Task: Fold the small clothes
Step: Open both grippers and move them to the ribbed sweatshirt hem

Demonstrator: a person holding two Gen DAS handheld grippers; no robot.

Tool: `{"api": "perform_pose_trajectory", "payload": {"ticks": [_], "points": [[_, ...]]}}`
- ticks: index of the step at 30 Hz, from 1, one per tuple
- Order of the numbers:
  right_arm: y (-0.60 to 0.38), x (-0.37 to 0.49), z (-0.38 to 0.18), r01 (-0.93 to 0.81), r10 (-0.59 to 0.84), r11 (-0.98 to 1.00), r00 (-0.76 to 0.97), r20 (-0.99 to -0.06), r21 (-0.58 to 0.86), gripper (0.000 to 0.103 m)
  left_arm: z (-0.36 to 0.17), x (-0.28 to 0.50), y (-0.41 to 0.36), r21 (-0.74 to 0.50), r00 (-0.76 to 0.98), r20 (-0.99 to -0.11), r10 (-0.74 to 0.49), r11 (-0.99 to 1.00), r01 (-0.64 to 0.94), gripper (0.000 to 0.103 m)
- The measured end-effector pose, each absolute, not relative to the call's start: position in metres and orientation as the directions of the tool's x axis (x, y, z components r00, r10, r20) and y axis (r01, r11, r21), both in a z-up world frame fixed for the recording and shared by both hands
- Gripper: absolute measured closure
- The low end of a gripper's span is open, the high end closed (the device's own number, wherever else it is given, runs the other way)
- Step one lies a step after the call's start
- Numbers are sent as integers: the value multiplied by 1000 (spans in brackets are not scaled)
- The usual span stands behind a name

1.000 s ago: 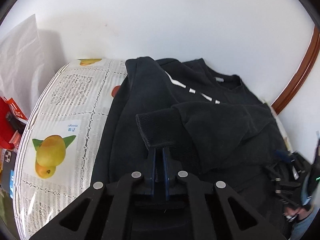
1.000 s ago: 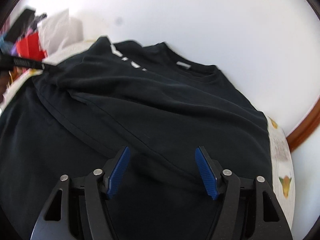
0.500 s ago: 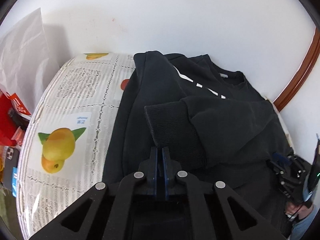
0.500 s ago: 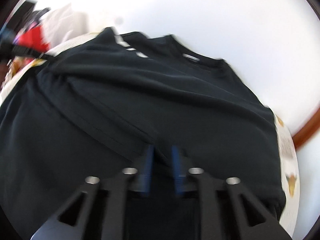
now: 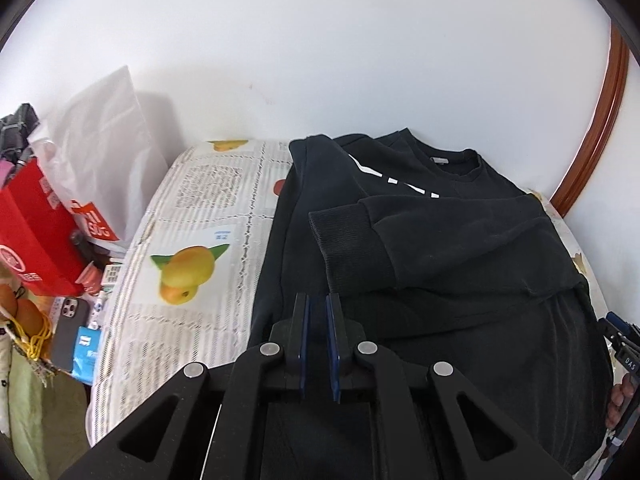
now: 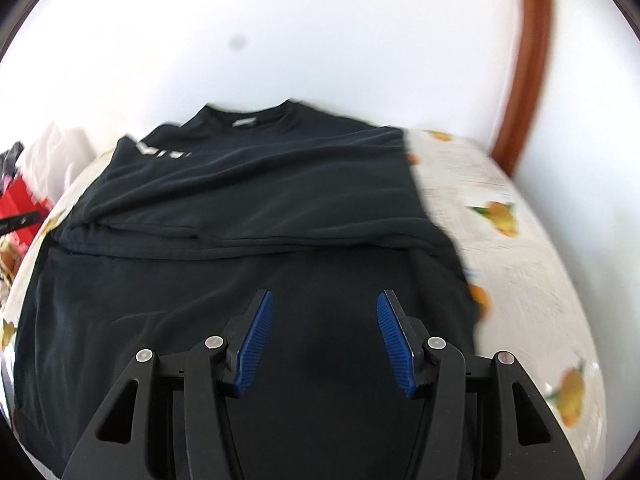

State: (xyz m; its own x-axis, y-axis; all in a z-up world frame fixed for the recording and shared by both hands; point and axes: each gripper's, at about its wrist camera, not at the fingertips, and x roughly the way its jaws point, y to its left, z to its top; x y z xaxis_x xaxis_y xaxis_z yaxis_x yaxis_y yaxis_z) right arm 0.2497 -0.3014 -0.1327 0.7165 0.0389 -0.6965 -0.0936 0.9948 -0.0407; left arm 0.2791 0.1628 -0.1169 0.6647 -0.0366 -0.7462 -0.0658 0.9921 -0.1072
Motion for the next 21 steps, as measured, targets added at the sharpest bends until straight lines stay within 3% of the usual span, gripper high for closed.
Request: {"api": "perform_pose_trajectory", "payload": {"ticks": [5, 16, 18, 21], "points": [[-334, 217, -118, 12, -48, 998, 753, -656, -59, 49, -101, 237, 166, -89, 682, -731, -11, 993, -79, 94], [-387, 148, -130, 45, -36, 999, 694, -719, -6, 49, -115, 157, 164, -54, 652, -758, 25, 993, -101, 93], [-392, 140, -134, 50, -25, 999, 685, -728, 13, 47, -119, 146, 160, -54, 642, -766, 23, 994, -99, 84], [-400, 127, -140, 68, -35, 998, 688, -725, 17, 32, -129, 129, 155, -62, 638, -770, 17, 993, -101, 62]]}}
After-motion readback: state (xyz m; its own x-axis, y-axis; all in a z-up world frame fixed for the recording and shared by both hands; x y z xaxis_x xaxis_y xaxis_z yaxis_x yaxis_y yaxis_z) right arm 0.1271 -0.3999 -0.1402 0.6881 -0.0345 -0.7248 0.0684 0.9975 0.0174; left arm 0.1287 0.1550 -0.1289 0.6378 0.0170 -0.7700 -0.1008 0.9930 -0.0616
